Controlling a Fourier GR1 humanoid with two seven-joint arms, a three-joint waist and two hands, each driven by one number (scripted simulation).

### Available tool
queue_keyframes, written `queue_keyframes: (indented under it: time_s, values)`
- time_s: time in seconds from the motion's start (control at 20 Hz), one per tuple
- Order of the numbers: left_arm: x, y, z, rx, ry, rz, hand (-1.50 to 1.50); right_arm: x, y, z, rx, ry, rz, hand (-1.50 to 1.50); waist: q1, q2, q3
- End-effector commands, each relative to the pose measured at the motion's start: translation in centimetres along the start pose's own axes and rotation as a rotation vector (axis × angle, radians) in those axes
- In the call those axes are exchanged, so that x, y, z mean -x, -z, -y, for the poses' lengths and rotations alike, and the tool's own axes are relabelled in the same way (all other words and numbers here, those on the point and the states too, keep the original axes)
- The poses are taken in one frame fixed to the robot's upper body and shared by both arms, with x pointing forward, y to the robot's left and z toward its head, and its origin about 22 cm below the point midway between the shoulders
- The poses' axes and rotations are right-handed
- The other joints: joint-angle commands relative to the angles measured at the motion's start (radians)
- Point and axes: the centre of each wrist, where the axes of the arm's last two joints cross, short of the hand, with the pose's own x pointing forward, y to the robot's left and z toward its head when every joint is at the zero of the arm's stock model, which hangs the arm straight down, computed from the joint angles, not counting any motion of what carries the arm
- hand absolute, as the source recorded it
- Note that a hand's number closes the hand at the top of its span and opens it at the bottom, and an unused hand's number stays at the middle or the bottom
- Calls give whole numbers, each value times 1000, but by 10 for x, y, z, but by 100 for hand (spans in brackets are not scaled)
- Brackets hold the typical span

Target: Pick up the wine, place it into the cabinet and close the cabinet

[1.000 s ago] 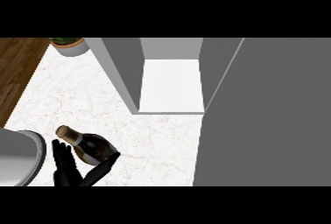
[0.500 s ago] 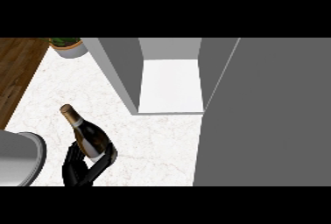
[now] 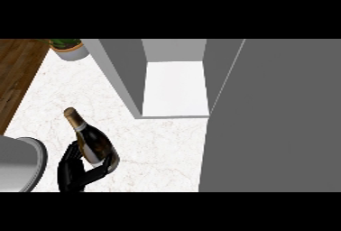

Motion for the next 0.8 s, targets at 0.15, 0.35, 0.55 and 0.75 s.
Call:
queue_keyframes:
  time_s: [0.15,0.35,0.55,0.75]
  values:
    - [1,13,-24,270,-131,-40,150,-28,-5,-9,-22,2,26,-150,6,6,-9]
    - [-9,15,-18,328,-151,-21,150,-24,-16,-13,-18,22,11,-150,11,4,-7]
    - [-23,2,2,367,-156,3,150,-20,-16,-9,-14,11,27,-150,16,3,-7]
    - [-53,-4,9,401,-179,-2,150,-11,-9,-10,-26,0,7,-150,21,3,-7]
